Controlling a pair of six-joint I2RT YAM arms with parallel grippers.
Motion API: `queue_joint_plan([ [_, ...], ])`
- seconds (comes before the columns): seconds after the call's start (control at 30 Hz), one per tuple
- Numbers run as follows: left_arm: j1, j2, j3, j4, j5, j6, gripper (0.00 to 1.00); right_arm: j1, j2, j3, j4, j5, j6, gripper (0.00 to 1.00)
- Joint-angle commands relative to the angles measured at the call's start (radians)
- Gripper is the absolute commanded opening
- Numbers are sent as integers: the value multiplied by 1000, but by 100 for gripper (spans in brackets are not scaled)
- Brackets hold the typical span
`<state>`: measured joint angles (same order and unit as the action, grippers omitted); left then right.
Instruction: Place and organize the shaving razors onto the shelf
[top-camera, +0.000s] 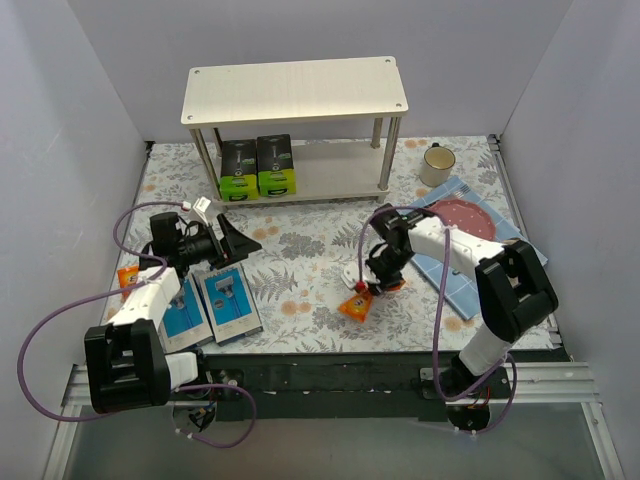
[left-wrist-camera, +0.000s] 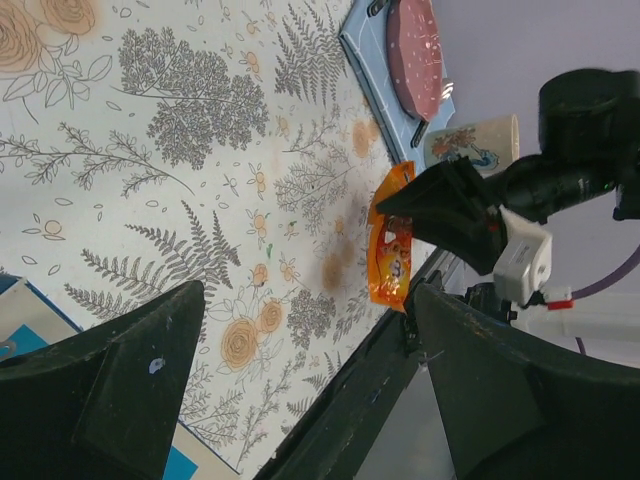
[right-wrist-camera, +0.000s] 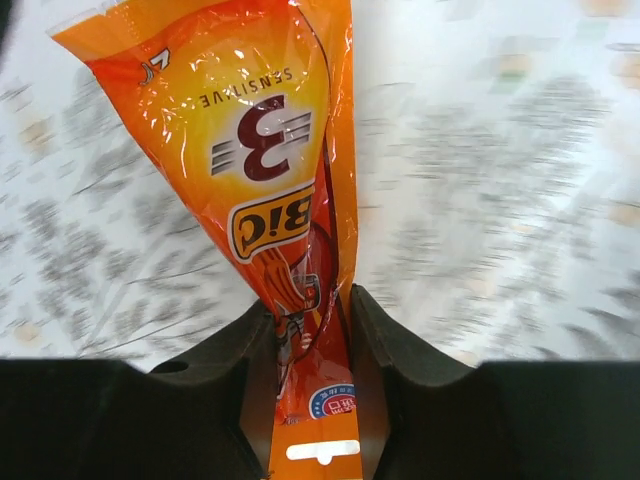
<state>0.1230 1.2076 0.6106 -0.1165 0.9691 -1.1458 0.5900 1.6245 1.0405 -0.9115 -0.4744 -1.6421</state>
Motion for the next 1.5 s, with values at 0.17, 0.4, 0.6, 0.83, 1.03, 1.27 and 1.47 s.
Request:
queue_joint_plan([
  [0.17, 9, 3, 67, -68, -7, 63, 85, 1, 179, 420, 506, 6, 1108, 41],
  [0.4, 20, -14, 60, -132, -32, 107, 85, -19, 371, 664, 612, 218, 1554, 37],
  [0.6, 32, 10, 110, -196, -36, 156, 84, -16, 497, 808, 652, 388, 1677, 21],
  [0.83, 35, 23, 106, -190, -35, 153, 85, -2, 618, 952, 666, 575, 1779, 11],
  [1.03, 33, 29, 97, -178, -30, 152, 85, 16, 673, 1015, 688, 617, 1848, 26],
  [1.27, 33, 26, 95, -176, -27, 152, 85, 33, 692, 1035, 688, 606, 1889, 65],
  [1.47, 33, 10, 75, -150, -15, 132, 85, 27, 618, 978, 689, 588, 1881, 66],
])
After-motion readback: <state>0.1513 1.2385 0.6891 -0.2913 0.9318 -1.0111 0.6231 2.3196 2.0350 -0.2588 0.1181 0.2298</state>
